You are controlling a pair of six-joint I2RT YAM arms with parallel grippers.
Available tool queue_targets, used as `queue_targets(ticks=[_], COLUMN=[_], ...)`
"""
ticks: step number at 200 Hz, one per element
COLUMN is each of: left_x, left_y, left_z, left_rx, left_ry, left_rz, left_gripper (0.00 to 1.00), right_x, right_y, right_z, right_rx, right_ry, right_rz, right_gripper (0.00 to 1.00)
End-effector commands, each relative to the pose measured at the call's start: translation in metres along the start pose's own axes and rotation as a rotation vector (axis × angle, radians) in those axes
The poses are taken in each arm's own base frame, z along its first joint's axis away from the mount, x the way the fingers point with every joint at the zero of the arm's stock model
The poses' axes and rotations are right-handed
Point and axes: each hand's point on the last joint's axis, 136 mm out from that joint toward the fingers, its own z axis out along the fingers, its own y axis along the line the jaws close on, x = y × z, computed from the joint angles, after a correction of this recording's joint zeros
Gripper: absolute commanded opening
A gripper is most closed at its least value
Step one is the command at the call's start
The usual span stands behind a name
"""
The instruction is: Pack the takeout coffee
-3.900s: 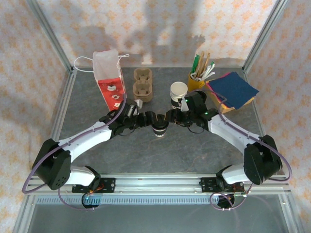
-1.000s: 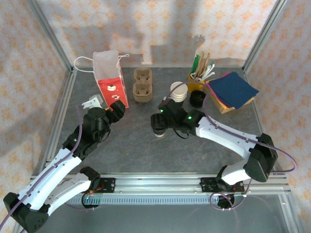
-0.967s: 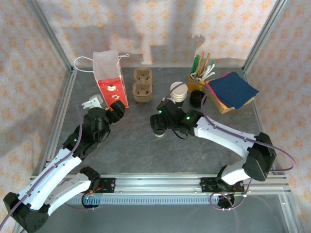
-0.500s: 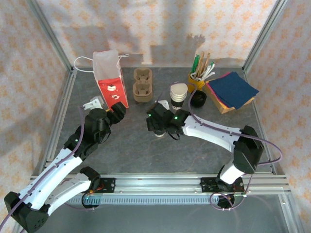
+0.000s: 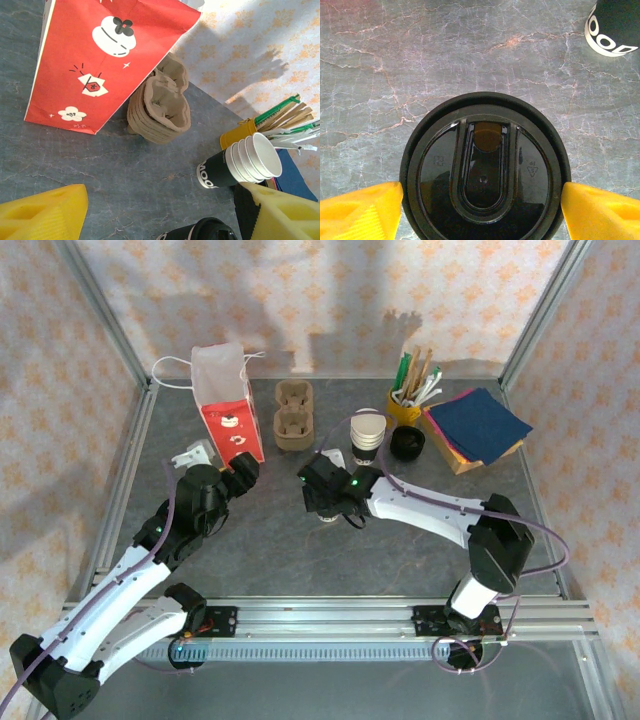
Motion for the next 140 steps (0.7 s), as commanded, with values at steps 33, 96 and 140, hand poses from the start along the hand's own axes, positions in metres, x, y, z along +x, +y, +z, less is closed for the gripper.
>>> queue_targets(ticks=[33, 96, 140], left_x=[0.004, 0.006, 0.008], left_y=[0.003, 0.002, 0.001], left_z=[0.004, 0.007, 0.009], left_rx=[-0.001, 0.003, 0.009], left_ry=[0.012, 0.021, 0.027], left_rz=[-0.016, -0.012, -0.009], left_gripper=[0.79, 0.79, 0.79], right_x=[-0.006, -0.005, -0.003], right_y=[0.002, 0.007, 0.006], right_z=[-0.001, 0.003, 0.010], right_rx=[0.027, 0.015, 0.046], right_ry=[-0.003, 0.021, 0.043], right_rz=[-0.025, -0.037, -0.048], right_gripper=[0.81, 0.77, 0.77])
